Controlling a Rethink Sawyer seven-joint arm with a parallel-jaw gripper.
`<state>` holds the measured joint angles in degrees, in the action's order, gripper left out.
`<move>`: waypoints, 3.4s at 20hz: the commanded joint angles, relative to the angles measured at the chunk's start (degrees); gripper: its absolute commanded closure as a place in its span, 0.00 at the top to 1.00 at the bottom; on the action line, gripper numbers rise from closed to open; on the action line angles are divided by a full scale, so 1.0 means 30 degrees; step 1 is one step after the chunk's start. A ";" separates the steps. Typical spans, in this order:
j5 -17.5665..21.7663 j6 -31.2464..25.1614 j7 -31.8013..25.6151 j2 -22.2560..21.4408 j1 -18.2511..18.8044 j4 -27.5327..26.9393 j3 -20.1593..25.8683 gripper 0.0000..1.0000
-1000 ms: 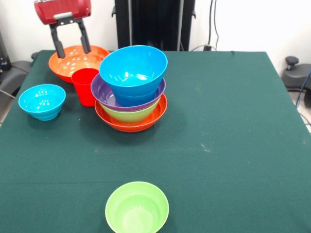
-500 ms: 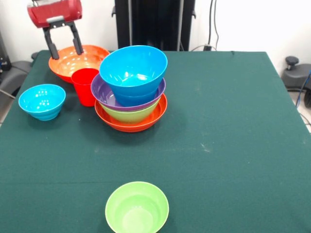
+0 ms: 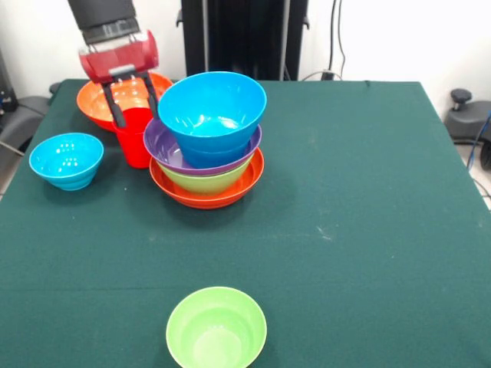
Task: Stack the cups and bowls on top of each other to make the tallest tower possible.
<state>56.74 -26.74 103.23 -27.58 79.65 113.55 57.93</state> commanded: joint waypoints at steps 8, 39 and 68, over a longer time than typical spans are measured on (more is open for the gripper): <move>0.3098 0.0971 -0.3808 0.1877 -0.1624 -0.1694 -0.1315 1.00; -0.2866 -0.0898 -0.1208 -1.1010 0.0787 0.3556 0.2218 1.00; 0.1206 0.2527 -0.5029 -0.1285 0.2965 0.2589 0.2267 1.00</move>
<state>57.53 -20.92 103.23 -35.46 87.49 117.10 61.56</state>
